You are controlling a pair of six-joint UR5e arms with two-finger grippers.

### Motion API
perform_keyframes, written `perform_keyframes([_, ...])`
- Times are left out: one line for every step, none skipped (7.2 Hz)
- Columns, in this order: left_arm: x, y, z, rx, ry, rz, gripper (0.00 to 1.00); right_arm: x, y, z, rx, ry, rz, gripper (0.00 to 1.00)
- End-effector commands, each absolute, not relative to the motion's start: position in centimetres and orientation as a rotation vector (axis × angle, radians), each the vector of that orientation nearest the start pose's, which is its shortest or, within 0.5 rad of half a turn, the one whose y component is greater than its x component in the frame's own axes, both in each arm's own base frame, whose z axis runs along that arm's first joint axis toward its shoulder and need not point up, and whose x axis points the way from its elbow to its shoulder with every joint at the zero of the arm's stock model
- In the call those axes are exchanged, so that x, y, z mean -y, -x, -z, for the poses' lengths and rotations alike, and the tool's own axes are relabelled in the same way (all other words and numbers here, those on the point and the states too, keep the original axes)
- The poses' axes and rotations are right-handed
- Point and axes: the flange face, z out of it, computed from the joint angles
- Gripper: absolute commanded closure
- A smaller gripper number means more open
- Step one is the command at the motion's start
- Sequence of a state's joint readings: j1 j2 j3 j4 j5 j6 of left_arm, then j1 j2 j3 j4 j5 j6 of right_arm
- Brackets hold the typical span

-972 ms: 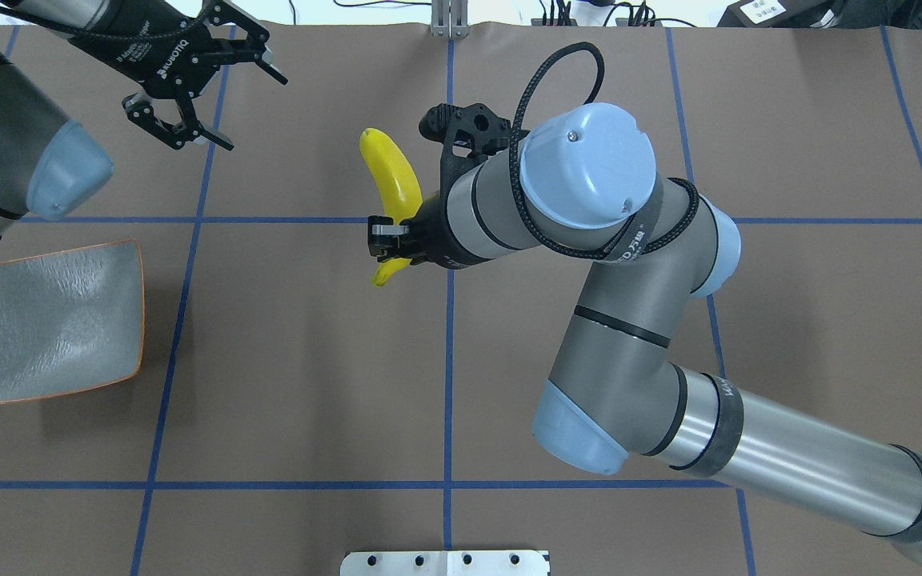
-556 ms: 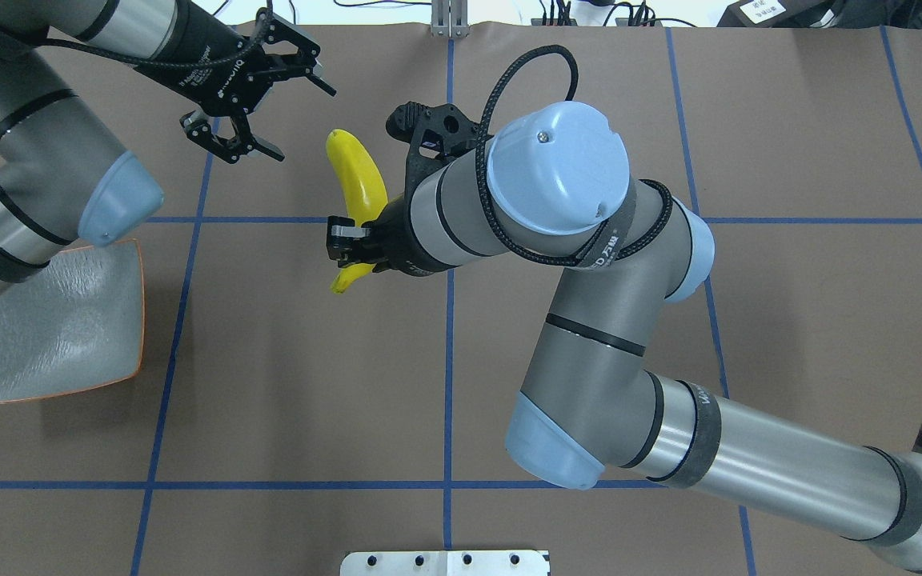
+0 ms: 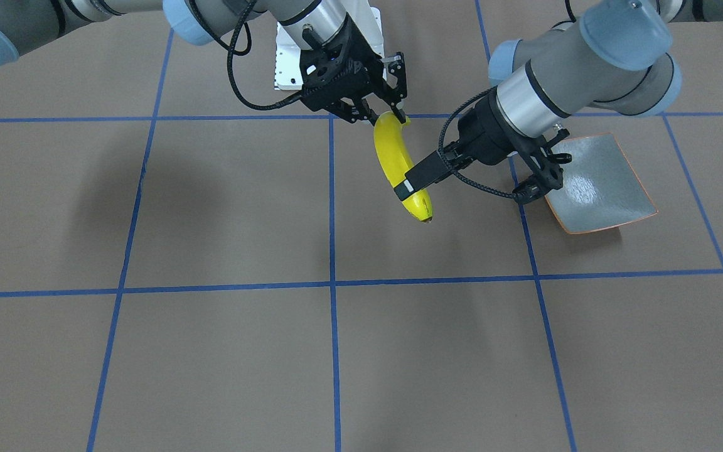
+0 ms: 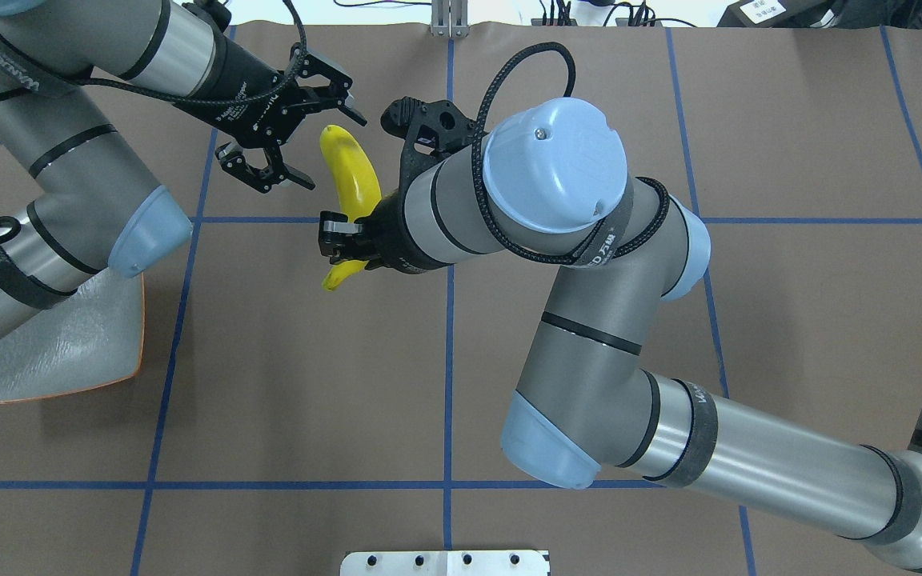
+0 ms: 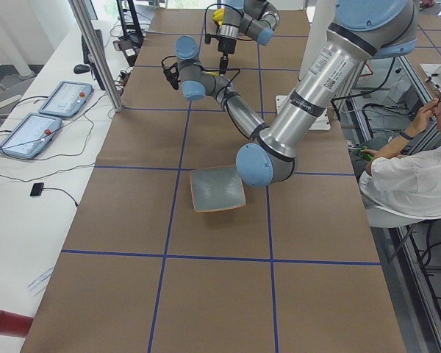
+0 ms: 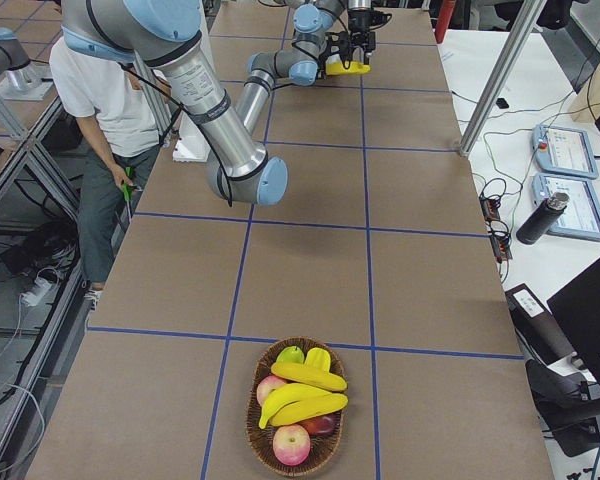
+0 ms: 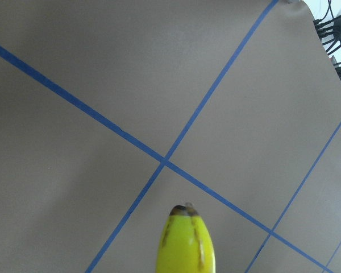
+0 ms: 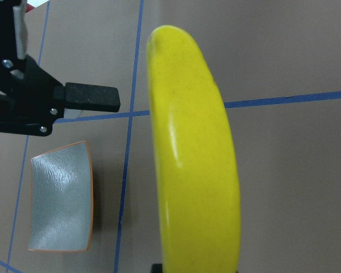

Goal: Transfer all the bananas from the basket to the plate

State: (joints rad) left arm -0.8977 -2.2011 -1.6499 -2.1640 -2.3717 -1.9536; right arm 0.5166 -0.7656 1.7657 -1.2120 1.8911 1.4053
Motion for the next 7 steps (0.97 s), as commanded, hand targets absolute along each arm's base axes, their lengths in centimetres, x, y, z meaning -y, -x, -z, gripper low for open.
perform_keyframes([53.69, -35.56, -16.42, -1.372, 0.354, 0.54, 0.22, 40.06, 49.82, -4.88, 1.359, -0.191, -0.086, 1.0])
perform_keyframes([53.74, -35.58, -16.17, -1.376, 0.351, 0.538, 0.36, 40.0, 49.73, -4.88, 1.36, -0.19, -0.085, 1.0])
perform_keyframes([53.84, -35.5, -16.18, -1.376, 0.346, 0.543, 0.43, 39.85, 49.48, -4.49, 1.369, -0.193, -0.084, 1.0])
perform_keyframes([53.8, -35.58, -16.08, -1.377, 0.345, 0.542, 0.54, 39.77, 49.37, -4.41, 1.378, -0.196, -0.08, 1.0])
perform_keyframes([53.8, -35.58, -16.08, -1.377, 0.345, 0.542, 0.66, 39.78, 49.35, -4.63, 1.402, -0.194, -0.09, 1.0])
perform_keyframes([53.79, -35.57, -16.07, -1.379, 0.344, 0.541, 0.85, 39.8, 49.35, -4.71, 1.402, -0.193, -0.094, 1.0])
perform_keyframes([53.75, -35.54, -16.01, -1.38, 0.344, 0.54, 1.0, 39.82, 49.39, -4.75, 1.402, -0.194, -0.093, 1.0])
